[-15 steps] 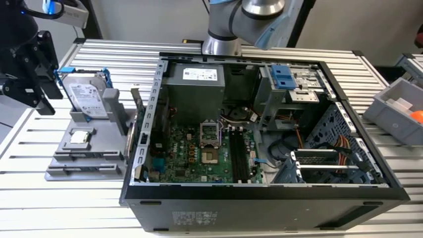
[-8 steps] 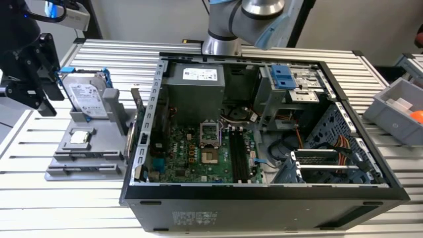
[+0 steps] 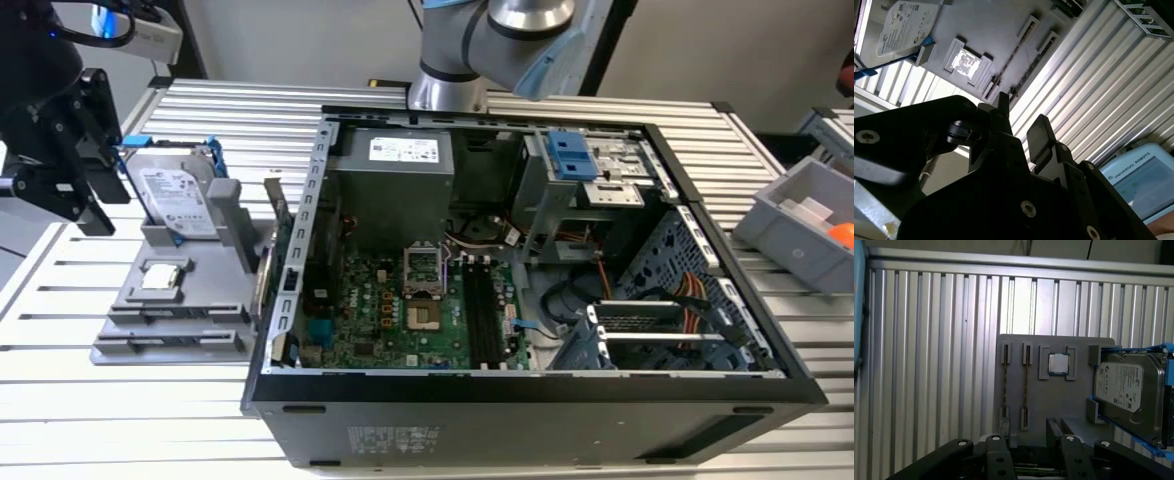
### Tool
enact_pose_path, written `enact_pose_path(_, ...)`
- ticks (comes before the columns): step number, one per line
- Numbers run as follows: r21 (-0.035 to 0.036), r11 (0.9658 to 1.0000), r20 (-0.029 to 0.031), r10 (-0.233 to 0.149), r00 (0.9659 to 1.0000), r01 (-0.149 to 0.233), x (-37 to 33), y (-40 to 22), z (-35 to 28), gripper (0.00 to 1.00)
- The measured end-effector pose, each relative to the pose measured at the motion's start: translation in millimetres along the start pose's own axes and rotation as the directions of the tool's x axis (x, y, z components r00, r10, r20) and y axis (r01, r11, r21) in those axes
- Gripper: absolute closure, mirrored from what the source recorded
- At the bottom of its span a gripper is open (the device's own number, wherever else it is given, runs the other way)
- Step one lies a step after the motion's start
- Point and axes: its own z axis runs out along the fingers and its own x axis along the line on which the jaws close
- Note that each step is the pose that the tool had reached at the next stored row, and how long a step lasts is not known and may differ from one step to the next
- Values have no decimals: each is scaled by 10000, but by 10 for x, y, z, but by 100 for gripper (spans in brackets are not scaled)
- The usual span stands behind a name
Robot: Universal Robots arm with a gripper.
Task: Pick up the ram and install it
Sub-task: 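Pick up the ram and move it above insertion slot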
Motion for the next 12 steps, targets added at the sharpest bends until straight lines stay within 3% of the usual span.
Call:
enact_pose_path(6, 0, 10000, 0, 0, 10000, 0, 0, 0, 17, 0)
enact_pose_path(12, -1, 10000, -29, 1, 10000, -1, -3, -2, 78, 0)
